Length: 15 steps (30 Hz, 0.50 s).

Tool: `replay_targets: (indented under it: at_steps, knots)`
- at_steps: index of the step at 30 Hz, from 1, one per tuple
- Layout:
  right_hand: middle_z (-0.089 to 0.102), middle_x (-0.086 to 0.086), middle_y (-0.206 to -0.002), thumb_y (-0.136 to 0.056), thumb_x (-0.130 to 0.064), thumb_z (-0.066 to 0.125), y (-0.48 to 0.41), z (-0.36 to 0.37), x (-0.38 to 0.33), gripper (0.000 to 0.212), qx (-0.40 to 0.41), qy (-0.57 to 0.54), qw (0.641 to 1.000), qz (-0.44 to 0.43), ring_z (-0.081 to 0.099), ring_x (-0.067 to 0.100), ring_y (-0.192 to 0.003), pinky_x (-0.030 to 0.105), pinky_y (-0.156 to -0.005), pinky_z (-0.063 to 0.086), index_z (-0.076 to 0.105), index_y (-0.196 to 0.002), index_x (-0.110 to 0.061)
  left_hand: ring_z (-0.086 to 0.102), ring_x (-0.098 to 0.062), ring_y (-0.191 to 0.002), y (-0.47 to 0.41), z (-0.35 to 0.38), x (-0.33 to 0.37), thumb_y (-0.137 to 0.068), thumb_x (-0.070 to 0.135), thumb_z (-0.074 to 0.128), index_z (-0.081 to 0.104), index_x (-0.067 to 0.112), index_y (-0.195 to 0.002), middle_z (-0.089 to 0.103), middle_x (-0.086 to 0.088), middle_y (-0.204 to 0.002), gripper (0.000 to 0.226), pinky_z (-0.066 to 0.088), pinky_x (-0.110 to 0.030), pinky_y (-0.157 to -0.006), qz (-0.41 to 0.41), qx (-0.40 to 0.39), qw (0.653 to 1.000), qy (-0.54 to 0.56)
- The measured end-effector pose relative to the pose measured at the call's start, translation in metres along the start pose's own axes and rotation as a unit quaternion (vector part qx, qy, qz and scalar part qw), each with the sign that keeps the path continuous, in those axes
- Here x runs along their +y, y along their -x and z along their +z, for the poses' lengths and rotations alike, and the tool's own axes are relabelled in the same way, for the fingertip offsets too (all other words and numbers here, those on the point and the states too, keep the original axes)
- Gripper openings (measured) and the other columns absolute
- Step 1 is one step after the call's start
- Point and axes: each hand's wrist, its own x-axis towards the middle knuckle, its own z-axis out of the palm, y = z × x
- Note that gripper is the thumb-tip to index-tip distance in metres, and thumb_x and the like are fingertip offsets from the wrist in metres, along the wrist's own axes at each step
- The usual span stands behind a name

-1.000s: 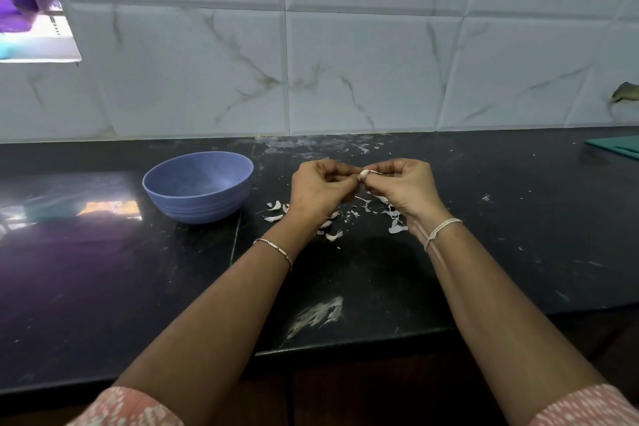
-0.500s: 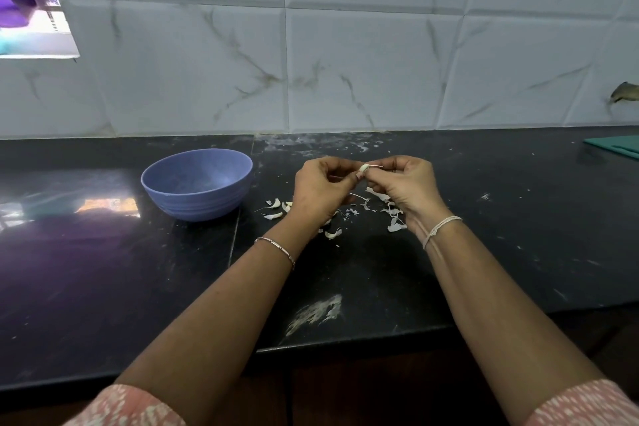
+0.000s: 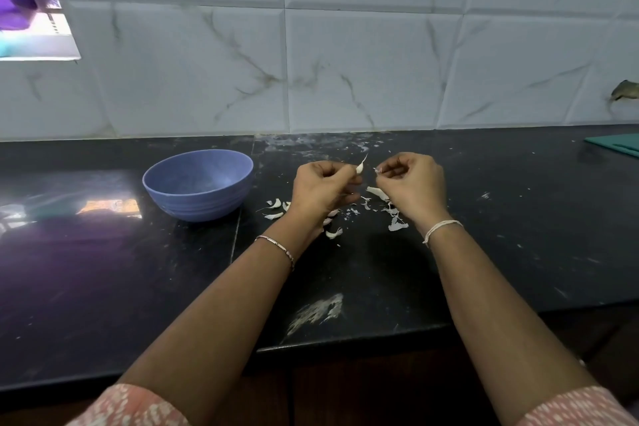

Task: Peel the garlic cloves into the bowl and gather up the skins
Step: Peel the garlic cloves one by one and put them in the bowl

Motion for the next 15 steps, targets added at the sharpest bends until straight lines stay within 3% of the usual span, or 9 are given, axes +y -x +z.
replay_targets:
  at_steps: [2, 4, 8, 11, 15]
  knots:
    - [0.064, -0.013, -0.071, -0.085, -0.017, 0.069, -0.0012, -0.0004, 0.0041, 0.009, -0.040, 0.050, 0.998, -0.013, 0.061, 0.006, -0.071, 0.020, -0.070, 0.046, 0.076, -0.087, -0.022, 0.061, -0.005, -0.053, 0.0001, -0.0011, -0.0003, -0.088, 0.009, 0.069, 0.070, 0.000, -0.083, 0.070, -0.001, -0.066, 0.010, 0.061, -0.030, -0.069, -0.012, -0.006, 1.000, 0.007]
    - [0.065, -0.008, -0.076, -0.090, -0.025, 0.069, -0.0021, 0.0004, 0.0058, 0.013, -0.058, 0.032, 0.998, -0.010, 0.061, 0.010, -0.076, 0.022, -0.072, 0.043, 0.077, -0.095, -0.016, 0.062, -0.006, -0.055, -0.0001, -0.0012, -0.0013, -0.088, 0.008, 0.070, 0.070, 0.002, -0.081, 0.071, -0.002, -0.069, 0.008, 0.061, -0.029, -0.068, -0.013, -0.008, 1.000, -0.003]
    - [0.066, -0.004, -0.067, -0.086, -0.026, 0.074, -0.0019, -0.0005, 0.0044, 0.015, -0.038, -0.100, 0.994, 0.014, 0.060, 0.009, -0.062, 0.024, -0.062, 0.051, 0.070, -0.074, -0.019, 0.063, -0.008, -0.058, 0.0001, -0.0008, -0.0034, -0.087, 0.003, 0.068, 0.072, 0.005, -0.084, 0.069, -0.010, -0.079, 0.006, 0.060, -0.028, -0.066, -0.004, 0.003, 1.000, -0.017]
    - [0.067, 0.002, -0.080, -0.098, -0.022, 0.057, 0.0006, 0.0009, -0.0005, 0.018, -0.116, -0.243, 0.962, 0.039, 0.060, 0.010, -0.067, 0.020, -0.063, 0.053, 0.067, -0.087, -0.012, 0.060, -0.007, -0.055, 0.0006, -0.0012, -0.0035, -0.086, 0.000, 0.067, 0.071, 0.003, -0.086, 0.064, -0.009, -0.072, 0.005, 0.061, -0.028, -0.065, 0.004, 0.019, 1.000, -0.013]
    - [0.071, 0.002, -0.080, -0.093, -0.015, 0.065, 0.0001, 0.0076, 0.0015, 0.009, -0.118, -0.187, 0.975, -0.003, 0.066, 0.013, -0.073, 0.032, -0.074, 0.058, 0.069, -0.086, -0.017, 0.057, -0.009, -0.052, 0.0022, -0.0002, -0.0001, -0.085, 0.000, 0.069, 0.070, 0.003, -0.082, 0.063, -0.007, -0.065, 0.005, 0.058, -0.026, -0.060, 0.004, 0.022, 1.000, -0.003]
